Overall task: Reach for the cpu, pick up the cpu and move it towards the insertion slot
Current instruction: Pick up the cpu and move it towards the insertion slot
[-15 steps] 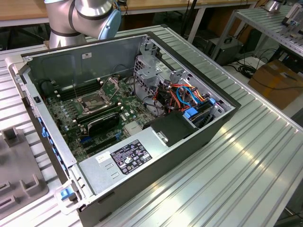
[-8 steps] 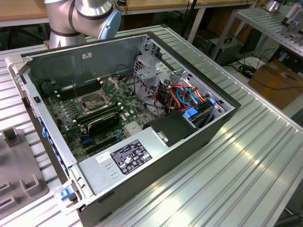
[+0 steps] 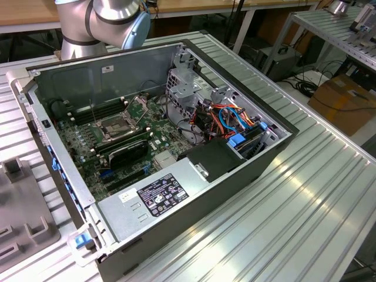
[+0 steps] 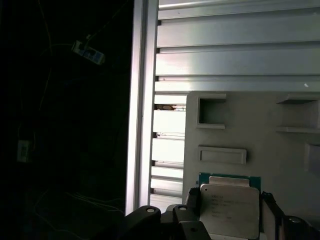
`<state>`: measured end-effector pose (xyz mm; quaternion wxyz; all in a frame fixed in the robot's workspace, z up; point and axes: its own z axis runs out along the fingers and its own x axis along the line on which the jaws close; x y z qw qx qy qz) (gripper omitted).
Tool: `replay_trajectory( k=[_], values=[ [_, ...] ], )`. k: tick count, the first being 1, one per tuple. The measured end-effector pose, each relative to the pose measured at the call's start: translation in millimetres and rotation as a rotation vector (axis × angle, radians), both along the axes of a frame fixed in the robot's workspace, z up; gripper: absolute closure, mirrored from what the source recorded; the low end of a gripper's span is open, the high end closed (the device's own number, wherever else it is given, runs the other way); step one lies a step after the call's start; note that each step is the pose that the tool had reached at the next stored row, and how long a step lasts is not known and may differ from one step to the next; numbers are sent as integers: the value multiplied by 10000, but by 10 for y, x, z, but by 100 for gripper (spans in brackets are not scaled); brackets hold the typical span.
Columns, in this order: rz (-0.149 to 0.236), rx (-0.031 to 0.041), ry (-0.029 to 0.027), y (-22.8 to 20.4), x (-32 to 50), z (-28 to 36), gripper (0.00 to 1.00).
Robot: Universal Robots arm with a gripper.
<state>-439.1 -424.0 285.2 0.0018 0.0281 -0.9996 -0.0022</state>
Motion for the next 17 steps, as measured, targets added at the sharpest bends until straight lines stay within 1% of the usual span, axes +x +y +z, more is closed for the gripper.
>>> replay_trajectory(
  k=[2,5,7,13,17],
  values=[
    [0,-5,2,0,0,11,45],
    [0,-4,-1,-1,0,72,45],
    [0,-5,1,-2,0,96,45],
    [0,-5,1,-2,0,128,45],
    [0,-5,1,-2,0,170,45]
  ],
)
